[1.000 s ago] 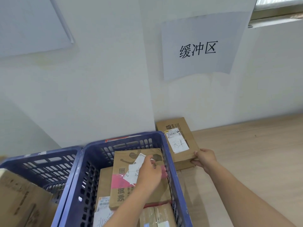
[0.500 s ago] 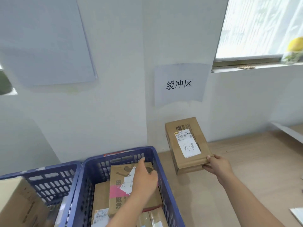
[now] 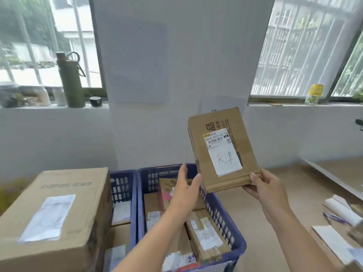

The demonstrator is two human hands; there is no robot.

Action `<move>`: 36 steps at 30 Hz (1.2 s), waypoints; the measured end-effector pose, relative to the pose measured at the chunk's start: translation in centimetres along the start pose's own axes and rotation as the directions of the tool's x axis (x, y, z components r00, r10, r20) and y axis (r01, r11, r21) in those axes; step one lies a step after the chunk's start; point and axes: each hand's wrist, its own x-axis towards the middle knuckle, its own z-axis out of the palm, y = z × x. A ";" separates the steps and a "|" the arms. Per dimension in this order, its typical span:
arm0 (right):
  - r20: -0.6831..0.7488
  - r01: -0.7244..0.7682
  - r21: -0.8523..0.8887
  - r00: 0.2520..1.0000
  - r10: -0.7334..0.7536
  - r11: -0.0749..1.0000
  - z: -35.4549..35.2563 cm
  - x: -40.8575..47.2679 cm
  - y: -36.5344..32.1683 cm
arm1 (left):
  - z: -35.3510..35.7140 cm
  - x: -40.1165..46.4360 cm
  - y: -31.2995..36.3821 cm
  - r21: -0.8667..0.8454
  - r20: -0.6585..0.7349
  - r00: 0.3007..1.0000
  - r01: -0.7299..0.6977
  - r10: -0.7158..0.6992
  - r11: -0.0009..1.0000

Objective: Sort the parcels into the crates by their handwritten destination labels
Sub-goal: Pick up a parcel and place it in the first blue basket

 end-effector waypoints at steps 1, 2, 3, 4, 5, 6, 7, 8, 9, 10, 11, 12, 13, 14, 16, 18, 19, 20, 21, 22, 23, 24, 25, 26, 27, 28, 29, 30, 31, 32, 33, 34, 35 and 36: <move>0.035 0.008 0.001 0.999 -0.008 1.000 0.9 -2.1 -0.3 | -0.8 -1.3 0.8 -0.035 0.007 1.000 -0.027 0.027 0.999; 0.074 0.021 -0.005 0.997 -0.020 1.000 1.8 -3.9 -0.5 | -1.7 -2.4 1.4 -0.064 -0.003 0.999 -0.053 0.053 0.997; 0.106 0.034 -0.008 0.994 -0.033 0.999 2.6 -5.5 -0.6 | -2.6 -3.5 2.1 -0.079 -0.024 0.997 -0.075 0.074 0.994; 0.130 0.042 -0.006 0.991 -0.041 0.999 3.3 -6.9 -0.7 | -3.6 -4.4 2.4 -0.079 -0.052 0.995 -0.090 0.086 0.993; 0.151 0.046 0.003 0.988 -0.046 0.999 3.9 -8.1 -0.8 | -4.7 -5.3 2.6 -0.070 -0.080 0.990 -0.119 0.113 0.990; 0.177 0.047 0.008 0.983 -0.048 0.999 4.4 -9.0 -1.1 | -5.7 -5.9 2.6 -0.059 -0.099 0.987 -0.136 0.130 0.989; 0.211 0.062 -0.014 0.976 -0.058 0.998 4.8 -9.8 -1.3 | -6.7 -6.7 2.6 -0.047 -0.115 0.983 -0.148 0.142 0.988; 0.250 0.092 -0.052 0.965 -0.076 0.994 5.1 -10.4 -1.6 | -7.6 -7.2 2.4 -0.030 -0.131 0.980 -0.154 0.149 0.988; 0.293 0.129 -0.104 0.951 -0.094 0.986 5.3 -10.8 -1.8 | -8.4 -7.7 2.4 -0.017 -0.148 0.976 -0.164 0.160 0.986; 0.329 0.153 -0.137 0.939 -0.101 0.979 5.5 -11.3 -2.1 | -9.1 -8.2 2.4 -0.007 -0.164 0.972 -0.169 0.165 0.986; 0.359 0.167 -0.146 0.927 -0.105 0.975 5.7 -11.7 -2.4 | -9.7 -8.7 2.5 -0.001 -0.180 0.968 -0.179 0.176 0.984; 0.376 0.173 -0.141 0.920 -0.109 0.975 6.0 -11.9 -2.5 | -10.1 -9.1 2.6 0.001 -0.195 0.963 -0.191 0.188 0.982; 0.388 0.176 -0.129 0.915 -0.114 0.976 6.2 -12.1 -2.6 | -10.4 -9.5 2.8 0.005 -0.204 0.958 -0.204 0.201 0.979; 0.397 0.174 -0.132 0.911 -0.109 0.976 6.5 -12.2 -2.7 | -10.7 -9.9 2.8 0.011 -0.211 0.955 -0.211 0.209 0.977; 0.413 0.158 -0.102 0.905 -0.102 0.982 6.6 -12.4 -2.7 | -10.9 -10.8 2.8 0.025 -0.215 0.953 -0.214 0.214 0.977; 0.410 0.167 -0.088 0.905 -0.117 0.982 6.3 -12.2 -2.1 | -10.7 -11.4 2.4 0.055 -0.203 0.958 -0.194 0.202 0.979; 0.412 0.169 -0.091 0.904 -0.118 0.981 6.1 -12.0 -1.7 | -10.6 -11.6 2.0 0.074 -0.196 0.960 -0.187 0.199 0.979; 0.415 0.165 -0.091 0.903 -0.113 0.982 5.9 -12.0 -1.4 | -10.4 -11.8 1.5 0.090 -0.192 0.961 -0.183 0.198 0.979; 0.419 0.164 -0.083 0.901 -0.114 0.983 5.8 -12.1 -1.1 | -10.3 -12.1 1.0 0.100 -0.193 0.962 -0.176 0.192 0.979; 0.420 0.169 -0.078 0.900 -0.121 0.983 5.7 -12.2 -0.9 | -10.0 -12.4 0.7 0.100 -0.194 0.964 -0.167 0.183 0.981; 0.419 0.170 -0.066 0.899 -0.128 0.983 5.6 -12.3 -0.7 | -9.8 -12.7 0.5 0.096 -0.195 0.964 -0.162 0.178 0.982; 0.418 0.172 -0.047 0.898 -0.137 0.984 5.5 -12.5 -0.6 | -9.6 -13.0 0.4 0.093 -0.199 0.964 -0.159 0.175 0.983; 0.423 0.173 -0.025 0.894 -0.147 0.985 5.4 -12.6 -0.6 | -9.2 -13.2 0.3 0.091 -0.203 0.964 -0.159 0.174 0.983; 0.436 0.167 -0.011 0.888 -0.146 0.986 5.2 -12.7 -0.6 | -8.9 -13.5 0.3 0.087 -0.206 0.964 -0.153 0.168 0.984; 0.452 0.165 -0.004 0.880 -0.145 0.986 4.9 -12.6 -0.5 | -8.6 -13.5 0.3 0.086 -0.211 0.964 -0.147 0.162 0.985; 0.465 0.168 -0.003 0.873 -0.147 0.986 4.7 -12.5 -0.3 | -8.3 -13.6 0.2 0.084 -0.216 0.964 -0.141 0.156 0.986; 0.474 0.172 0.001 0.868 -0.152 0.985 4.3 -12.2 0.0 | -8.0 -13.6 0.1 0.083 -0.222 0.964 -0.134 0.149 0.988; 0.481 0.164 0.006 0.864 -0.147 0.986 3.9 -12.0 0.2 | -7.6 -13.6 0.0 0.085 -0.226 0.964 -0.125 0.141 0.989; 0.497 0.152 0.019 0.856 -0.141 0.988 3.5 -11.9 0.3 | -7.2 -13.6 -0.2 0.088 -0.230 0.964 -0.115 0.133 0.989; 0.512 0.129 0.035 0.849 -0.128 0.991 3.2 -11.6 0.4 | -6.7 -13.7 -0.2 0.095 -0.237 0.964 -0.100 0.120 0.990; 0.523 0.087 0.054 0.846 -0.103 0.995 2.7 -11.3 0.7 | -6.2 -13.8 -0.4 0.104 -0.251 0.962 -0.086 0.109 0.991; 0.531 0.045 0.080 0.844 -0.081 0.996 2.3 -10.8 1.2 | -5.7 -13.9 -0.6 0.114 -0.271 0.958 -0.067 0.096 0.991; 0.539 -0.002 0.110 0.840 -0.058 0.994 2.0 -10.4 1.6 | -5.2 -13.8 -0.8 0.124 -0.289 0.953 -0.053 0.088 0.991; 0.555 -0.044 0.129 0.831 -0.035 0.991 1.7 -10.2 1.8 | -4.7 -13.9 -1.1 0.133 -0.305 0.949 -0.043 0.082 0.990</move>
